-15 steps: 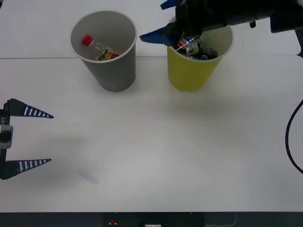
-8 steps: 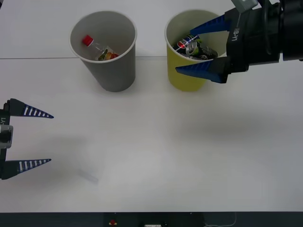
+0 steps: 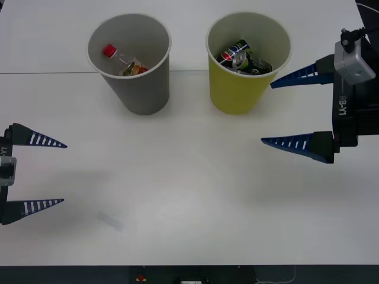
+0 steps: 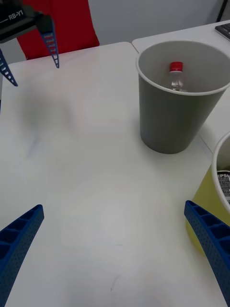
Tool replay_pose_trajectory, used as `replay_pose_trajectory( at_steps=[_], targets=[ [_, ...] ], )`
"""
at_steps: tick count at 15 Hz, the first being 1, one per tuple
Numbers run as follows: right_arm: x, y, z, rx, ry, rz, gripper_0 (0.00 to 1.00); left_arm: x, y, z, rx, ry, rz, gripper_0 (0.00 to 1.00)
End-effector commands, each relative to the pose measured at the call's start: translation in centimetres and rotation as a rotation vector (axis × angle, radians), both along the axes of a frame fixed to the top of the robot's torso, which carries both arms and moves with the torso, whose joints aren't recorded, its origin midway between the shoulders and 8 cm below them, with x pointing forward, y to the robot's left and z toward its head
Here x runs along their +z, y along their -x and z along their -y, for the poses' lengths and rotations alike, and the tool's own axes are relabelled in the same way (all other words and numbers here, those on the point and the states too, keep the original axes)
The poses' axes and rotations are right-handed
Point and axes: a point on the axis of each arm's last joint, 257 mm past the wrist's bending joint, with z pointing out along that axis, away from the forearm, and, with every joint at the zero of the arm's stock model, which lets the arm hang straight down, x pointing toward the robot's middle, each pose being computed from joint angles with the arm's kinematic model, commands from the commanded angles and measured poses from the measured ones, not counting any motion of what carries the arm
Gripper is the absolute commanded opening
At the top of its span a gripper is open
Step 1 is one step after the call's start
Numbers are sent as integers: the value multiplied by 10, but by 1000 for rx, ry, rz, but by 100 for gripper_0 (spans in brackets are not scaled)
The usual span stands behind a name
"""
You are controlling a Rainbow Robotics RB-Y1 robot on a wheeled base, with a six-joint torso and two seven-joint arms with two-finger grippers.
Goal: Put the can into the green bin and the plastic bottle into the gray bin
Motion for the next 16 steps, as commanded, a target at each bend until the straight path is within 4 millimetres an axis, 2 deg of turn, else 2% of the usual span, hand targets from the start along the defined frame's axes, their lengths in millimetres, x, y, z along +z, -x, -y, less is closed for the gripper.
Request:
replay_pose_trajectory(
  at_steps=[1,8,16],
  targets=[
    [-20,10,21,16,50,12,100,0,0,0,0,0,0,100],
    [-66,22,56,5,82,60,100,0,0,0,0,0,0,100],
    [-102,27,84,22,68,74,100,0,0,0,0,0,0,100]
  ],
)
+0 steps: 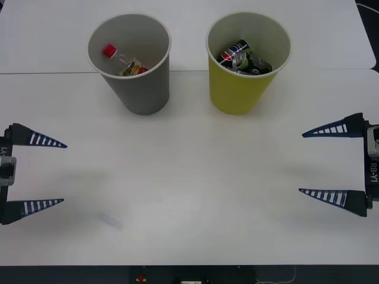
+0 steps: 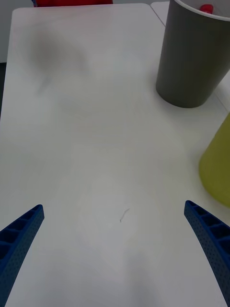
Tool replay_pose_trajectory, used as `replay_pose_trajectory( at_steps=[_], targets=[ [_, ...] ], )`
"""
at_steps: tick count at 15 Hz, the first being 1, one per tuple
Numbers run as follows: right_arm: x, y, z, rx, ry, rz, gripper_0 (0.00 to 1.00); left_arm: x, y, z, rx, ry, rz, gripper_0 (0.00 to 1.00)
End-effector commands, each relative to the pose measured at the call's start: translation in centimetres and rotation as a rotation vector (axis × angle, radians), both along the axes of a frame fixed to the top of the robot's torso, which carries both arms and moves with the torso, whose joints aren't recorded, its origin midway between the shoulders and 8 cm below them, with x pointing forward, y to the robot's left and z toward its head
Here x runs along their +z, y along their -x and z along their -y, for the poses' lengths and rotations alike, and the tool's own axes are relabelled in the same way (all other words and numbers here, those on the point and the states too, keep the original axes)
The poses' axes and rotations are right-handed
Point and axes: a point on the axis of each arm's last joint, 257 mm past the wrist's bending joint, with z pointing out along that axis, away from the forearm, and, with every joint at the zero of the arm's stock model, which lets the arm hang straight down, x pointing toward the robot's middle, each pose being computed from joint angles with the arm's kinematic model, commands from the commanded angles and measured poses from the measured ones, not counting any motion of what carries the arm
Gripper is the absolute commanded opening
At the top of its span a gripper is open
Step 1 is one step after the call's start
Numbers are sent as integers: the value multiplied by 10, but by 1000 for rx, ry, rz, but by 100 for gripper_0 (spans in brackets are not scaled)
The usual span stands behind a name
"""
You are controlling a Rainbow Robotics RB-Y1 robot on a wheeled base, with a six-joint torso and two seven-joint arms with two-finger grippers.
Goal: Put the can into the green bin and the plastic bottle into the gray bin
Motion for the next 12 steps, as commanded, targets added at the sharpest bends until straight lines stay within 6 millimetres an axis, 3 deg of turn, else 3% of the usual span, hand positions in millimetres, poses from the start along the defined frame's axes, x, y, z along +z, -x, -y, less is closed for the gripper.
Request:
replay_pose_trajectory(
  at_steps=[1,12],
  targets=[
    [-8,1,6,-8,3,-5,100,0,0,0,0,0,0,100],
    [-13,6,8,-9,11,-29,100,0,0,0,0,0,0,100]
  ],
)
